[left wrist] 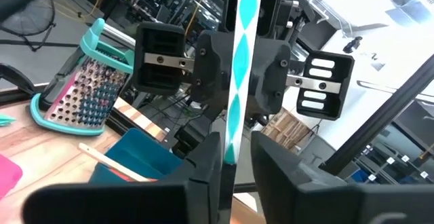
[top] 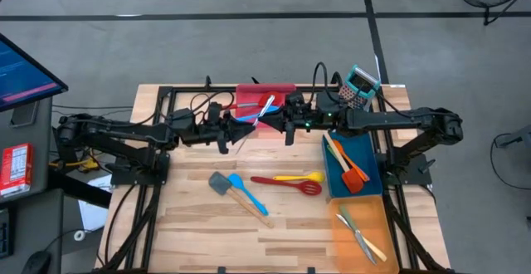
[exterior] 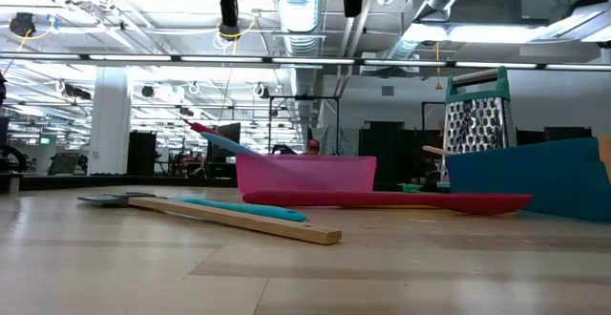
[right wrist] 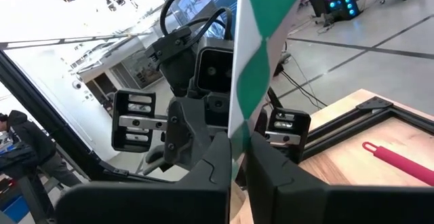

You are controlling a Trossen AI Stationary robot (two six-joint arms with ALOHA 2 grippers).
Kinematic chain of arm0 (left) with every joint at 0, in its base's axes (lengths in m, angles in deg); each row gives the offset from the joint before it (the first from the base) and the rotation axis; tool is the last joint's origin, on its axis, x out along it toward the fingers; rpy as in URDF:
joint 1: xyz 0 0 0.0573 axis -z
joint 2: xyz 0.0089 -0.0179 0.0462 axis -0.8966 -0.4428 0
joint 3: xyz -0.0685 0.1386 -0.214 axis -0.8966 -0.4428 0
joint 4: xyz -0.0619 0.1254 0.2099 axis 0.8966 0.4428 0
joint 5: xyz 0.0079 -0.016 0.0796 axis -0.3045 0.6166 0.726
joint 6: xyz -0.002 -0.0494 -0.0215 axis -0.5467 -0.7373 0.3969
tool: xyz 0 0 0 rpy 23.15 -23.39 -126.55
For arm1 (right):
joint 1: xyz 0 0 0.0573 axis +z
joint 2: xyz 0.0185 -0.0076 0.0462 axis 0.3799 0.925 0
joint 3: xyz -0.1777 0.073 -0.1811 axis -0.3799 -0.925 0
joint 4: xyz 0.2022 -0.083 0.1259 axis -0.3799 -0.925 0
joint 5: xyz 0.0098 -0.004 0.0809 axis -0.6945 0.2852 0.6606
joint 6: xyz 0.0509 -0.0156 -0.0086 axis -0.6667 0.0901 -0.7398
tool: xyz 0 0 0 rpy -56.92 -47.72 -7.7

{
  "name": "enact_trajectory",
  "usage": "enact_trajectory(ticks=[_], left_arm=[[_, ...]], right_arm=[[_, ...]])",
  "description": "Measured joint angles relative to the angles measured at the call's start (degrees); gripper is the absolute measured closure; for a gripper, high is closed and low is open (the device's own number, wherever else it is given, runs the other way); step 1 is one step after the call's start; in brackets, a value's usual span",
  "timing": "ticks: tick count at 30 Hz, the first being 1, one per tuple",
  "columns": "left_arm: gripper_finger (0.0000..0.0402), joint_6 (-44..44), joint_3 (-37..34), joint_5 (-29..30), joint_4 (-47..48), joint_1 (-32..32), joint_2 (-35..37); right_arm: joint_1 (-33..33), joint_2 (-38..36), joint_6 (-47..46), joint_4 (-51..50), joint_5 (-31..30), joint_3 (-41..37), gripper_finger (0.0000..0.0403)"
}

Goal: Pick & Place Kitchen Items
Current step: Put the blue kitchen knife into the orange bin

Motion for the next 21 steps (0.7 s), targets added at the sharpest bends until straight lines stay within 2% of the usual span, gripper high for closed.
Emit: enact_trajectory(ticks=[13, 21], left_arm=[[0.0274, -0.16, -0.02, -3.53, -0.15, -0.02, 0.16], [0.0257, -0.21, -0.06, -4.22, 0.19, 0.02, 1.66]], right_arm=[[-0.28, -3.52, 1.64, -3.37, -0.76, 0.01, 0.0386], [-0.66, -5.42, 2.56, -5.99, -2.64, 0.04, 0.0384]])
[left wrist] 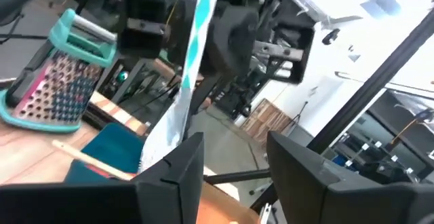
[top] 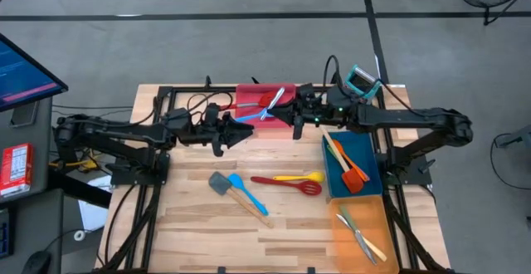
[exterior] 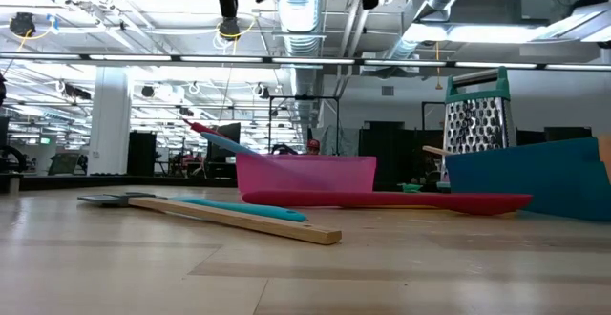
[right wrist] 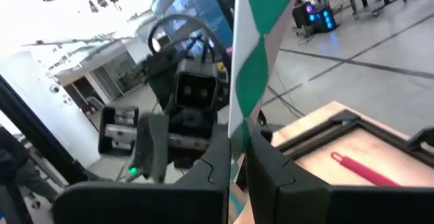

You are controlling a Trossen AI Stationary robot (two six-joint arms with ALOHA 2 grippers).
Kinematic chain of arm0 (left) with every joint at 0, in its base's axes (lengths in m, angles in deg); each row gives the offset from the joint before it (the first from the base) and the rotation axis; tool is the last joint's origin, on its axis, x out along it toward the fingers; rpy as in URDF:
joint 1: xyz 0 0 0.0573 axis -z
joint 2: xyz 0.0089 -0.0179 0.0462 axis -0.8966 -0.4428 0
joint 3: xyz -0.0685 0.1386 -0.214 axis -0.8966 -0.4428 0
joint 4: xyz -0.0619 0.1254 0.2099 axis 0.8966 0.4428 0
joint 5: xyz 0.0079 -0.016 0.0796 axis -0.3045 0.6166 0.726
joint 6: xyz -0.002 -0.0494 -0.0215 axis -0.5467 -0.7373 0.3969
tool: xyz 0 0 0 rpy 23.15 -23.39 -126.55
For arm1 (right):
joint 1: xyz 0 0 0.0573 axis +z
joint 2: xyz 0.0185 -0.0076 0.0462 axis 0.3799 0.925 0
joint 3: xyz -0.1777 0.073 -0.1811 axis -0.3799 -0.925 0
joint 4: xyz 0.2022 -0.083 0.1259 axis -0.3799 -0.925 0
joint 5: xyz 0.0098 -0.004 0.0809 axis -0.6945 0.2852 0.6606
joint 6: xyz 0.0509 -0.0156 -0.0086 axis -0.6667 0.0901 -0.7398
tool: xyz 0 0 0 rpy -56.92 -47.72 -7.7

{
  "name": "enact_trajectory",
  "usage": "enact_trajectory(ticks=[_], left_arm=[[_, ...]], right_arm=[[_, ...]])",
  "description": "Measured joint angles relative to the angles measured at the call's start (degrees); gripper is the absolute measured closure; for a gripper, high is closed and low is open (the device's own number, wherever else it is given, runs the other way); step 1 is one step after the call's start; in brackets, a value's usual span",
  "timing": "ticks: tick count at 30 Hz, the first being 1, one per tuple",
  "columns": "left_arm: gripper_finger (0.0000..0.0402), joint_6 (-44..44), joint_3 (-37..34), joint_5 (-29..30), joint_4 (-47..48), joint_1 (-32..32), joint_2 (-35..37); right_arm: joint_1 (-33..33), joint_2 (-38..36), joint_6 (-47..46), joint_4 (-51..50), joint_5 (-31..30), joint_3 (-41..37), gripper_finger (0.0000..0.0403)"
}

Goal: Pick & Place Kitchen Items
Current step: Put the blue kitchen knife into the orange bin

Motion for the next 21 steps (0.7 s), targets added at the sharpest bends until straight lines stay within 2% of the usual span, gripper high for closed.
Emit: enact_trajectory(ticks=[3, 10, 21], left_arm=[[0.0256, 0.13, 0.04, 0.04, -0.52, 0.0, 0.6], [0.0256, 0.17, 0.0, -0.13, 5.15, -0.02, 4.04], [0.0256, 1.62, 0.02, 0.18, 12.45, -0.02, 13.15]], right_arm=[[0.06, -0.91, 0.53, -2.61, -0.43, -0.02, 0.0384], [0.02, -5.01, 0.31, -13.66, -0.57, -0.02, 0.0383], [2.95, -16.71, -11.29, -44.77, 0.45, -0.02, 0.038]])
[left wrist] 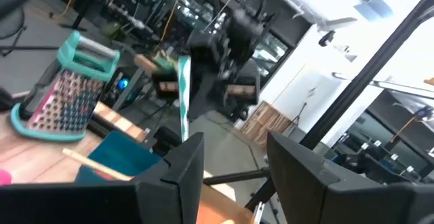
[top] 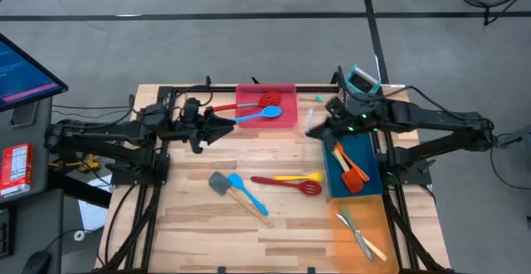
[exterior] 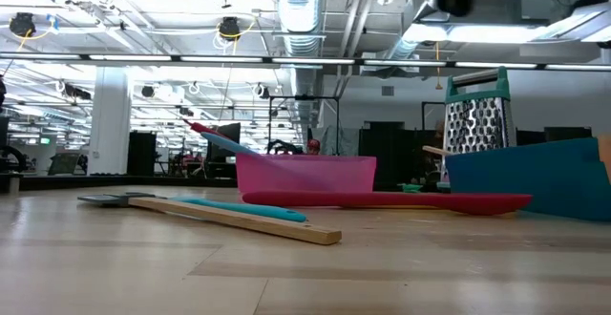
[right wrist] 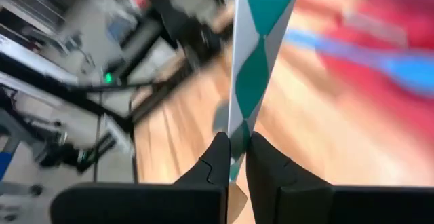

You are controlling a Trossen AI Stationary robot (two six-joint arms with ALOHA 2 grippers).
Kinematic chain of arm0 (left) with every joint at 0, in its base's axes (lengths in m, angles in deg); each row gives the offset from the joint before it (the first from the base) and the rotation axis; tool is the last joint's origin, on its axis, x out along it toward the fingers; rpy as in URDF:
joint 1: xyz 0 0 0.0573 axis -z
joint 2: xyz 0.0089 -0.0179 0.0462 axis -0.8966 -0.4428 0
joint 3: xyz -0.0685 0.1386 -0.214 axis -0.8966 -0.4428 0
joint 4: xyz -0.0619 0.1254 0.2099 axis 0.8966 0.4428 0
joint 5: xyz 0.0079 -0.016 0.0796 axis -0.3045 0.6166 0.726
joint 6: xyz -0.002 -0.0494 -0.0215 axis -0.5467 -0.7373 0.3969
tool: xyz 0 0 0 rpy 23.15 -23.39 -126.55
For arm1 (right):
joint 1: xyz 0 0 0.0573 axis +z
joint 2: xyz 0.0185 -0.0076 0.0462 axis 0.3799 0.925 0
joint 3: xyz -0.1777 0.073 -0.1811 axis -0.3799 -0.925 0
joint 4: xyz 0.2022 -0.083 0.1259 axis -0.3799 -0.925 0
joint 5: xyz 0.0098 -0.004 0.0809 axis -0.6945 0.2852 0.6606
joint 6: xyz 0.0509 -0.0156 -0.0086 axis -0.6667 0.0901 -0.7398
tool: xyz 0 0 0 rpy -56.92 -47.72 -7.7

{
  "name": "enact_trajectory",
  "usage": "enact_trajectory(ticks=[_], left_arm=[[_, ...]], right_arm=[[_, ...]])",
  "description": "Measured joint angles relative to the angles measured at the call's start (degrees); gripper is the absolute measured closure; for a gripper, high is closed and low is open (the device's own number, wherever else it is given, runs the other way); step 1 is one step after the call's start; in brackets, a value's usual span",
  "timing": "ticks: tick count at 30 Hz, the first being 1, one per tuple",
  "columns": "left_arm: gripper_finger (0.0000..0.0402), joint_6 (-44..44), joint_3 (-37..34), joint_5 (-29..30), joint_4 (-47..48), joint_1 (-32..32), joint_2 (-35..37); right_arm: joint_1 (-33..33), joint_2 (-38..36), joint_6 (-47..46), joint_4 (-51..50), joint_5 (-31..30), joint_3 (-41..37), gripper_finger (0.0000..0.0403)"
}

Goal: Pick & Place Kitchen Items
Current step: Put the blue kitchen knife into the orange bin

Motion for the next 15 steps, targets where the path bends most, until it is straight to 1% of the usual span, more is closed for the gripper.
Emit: enact_trajectory(ticks=[3, 6, 10, 15], left_arm=[[0.0256, 0.18, 0.0, 1.17, 1.23, 0.0, 1.86], [0.0256, 1.4, 0.0, 2.46, 2.74, 0.0, 2.9], [0.0256, 1.57, 0.0, 3.3, 4.27, -0.23, 3.75], [0.0256, 1.59, 0.0, 3.3, 4.81, -0.31, 3.83]], right_arm=[[2.29, -2.84, -5.98, -8.86, 1.22, 0.0, 0.0379], [5.91, -4.7, -11.7, -15.96, 1.29, 0.0, 0.0378], [12.59, -5.36, -19.03, -22.79, 1.35, 0.0, 0.0377], [22.76, -4.47, -29.91, -26.3, 1.34, 0.0, 0.0377]])
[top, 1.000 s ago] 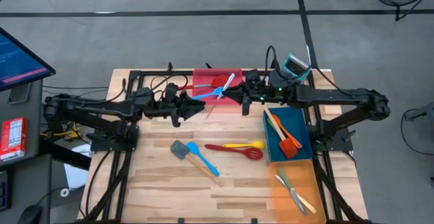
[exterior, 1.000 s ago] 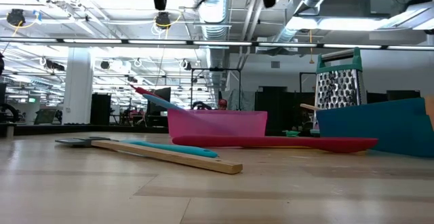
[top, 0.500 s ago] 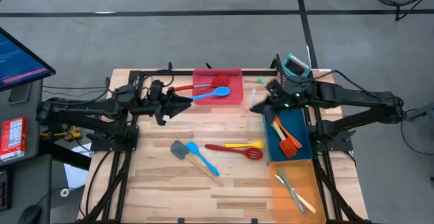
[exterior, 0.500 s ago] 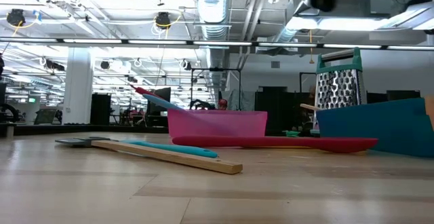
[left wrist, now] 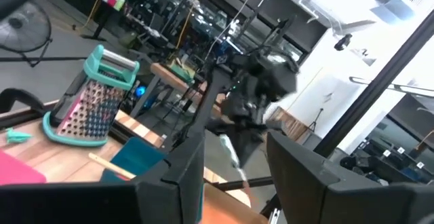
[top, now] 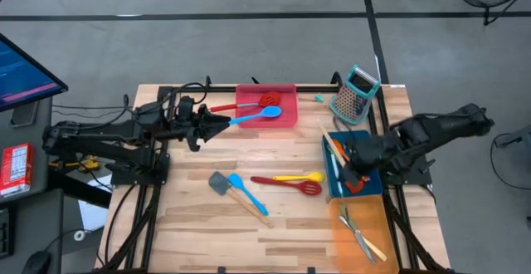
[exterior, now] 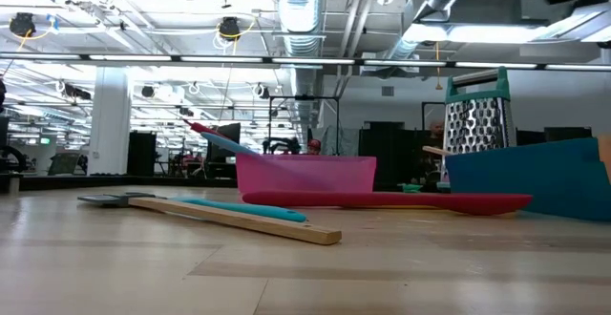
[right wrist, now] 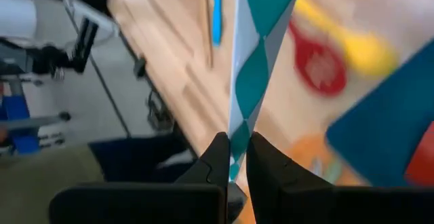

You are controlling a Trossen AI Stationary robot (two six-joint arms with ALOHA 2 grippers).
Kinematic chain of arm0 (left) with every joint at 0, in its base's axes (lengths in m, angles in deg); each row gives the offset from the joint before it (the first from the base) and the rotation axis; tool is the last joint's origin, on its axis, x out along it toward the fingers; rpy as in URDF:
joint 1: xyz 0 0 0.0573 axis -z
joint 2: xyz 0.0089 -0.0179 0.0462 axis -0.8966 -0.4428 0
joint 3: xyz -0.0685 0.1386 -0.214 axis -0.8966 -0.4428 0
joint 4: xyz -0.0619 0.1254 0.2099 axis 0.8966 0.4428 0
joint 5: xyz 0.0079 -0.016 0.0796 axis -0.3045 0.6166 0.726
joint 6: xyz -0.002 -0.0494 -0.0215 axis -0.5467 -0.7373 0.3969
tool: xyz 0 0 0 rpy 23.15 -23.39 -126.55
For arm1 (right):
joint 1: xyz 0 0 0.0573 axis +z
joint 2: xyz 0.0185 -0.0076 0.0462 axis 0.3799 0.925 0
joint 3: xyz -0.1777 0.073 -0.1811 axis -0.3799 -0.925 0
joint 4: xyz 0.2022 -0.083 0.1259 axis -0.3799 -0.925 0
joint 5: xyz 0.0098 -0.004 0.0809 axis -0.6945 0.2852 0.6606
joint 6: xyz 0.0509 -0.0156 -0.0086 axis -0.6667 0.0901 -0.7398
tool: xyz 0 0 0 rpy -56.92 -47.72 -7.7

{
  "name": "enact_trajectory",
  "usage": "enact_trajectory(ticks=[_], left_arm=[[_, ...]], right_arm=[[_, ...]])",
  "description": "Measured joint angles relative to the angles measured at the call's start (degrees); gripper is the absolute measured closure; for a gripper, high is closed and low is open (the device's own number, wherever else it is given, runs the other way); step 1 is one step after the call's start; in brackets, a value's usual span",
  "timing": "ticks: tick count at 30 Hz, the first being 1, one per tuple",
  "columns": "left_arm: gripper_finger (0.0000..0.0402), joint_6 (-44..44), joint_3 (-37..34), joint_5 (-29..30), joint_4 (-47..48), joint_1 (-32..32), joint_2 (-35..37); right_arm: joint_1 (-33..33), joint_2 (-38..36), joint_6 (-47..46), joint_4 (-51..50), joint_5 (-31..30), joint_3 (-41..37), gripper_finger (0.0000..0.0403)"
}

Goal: Pick & Place Kitchen Items
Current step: Put the blue kitchen knife into the orange bin

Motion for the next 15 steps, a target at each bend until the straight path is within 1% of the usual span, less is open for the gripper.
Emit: enact_trajectory(ticks=[5, 8, 12, 15], left_arm=[[0.0256, 0.0, 0.0, 0.0, 0.33, 0.0, 0.15], [0.0256, 0.0, 0.0, 0.0, 0.37, 0.0, 0.13], [0.0256, 0.0, 0.0, 0.0, 0.36, 0.0, 0.13], [0.0256, 0.0, 0.0, 0.0, 0.34, 0.0, 0.13]], right_arm=[[10.54, 2.6, -12.21, -2.22, -0.04, 0.0, 0.0376], [15.65, 5.26, -18.8, -3.54, -0.02, 0.0, 0.0376], [19.97, 9.52, -23.95, -4.93, -0.05, 0.0, 0.0376], [21.45, 13.0, -25.98, -5.83, -0.06, 0.0, 0.0376]])
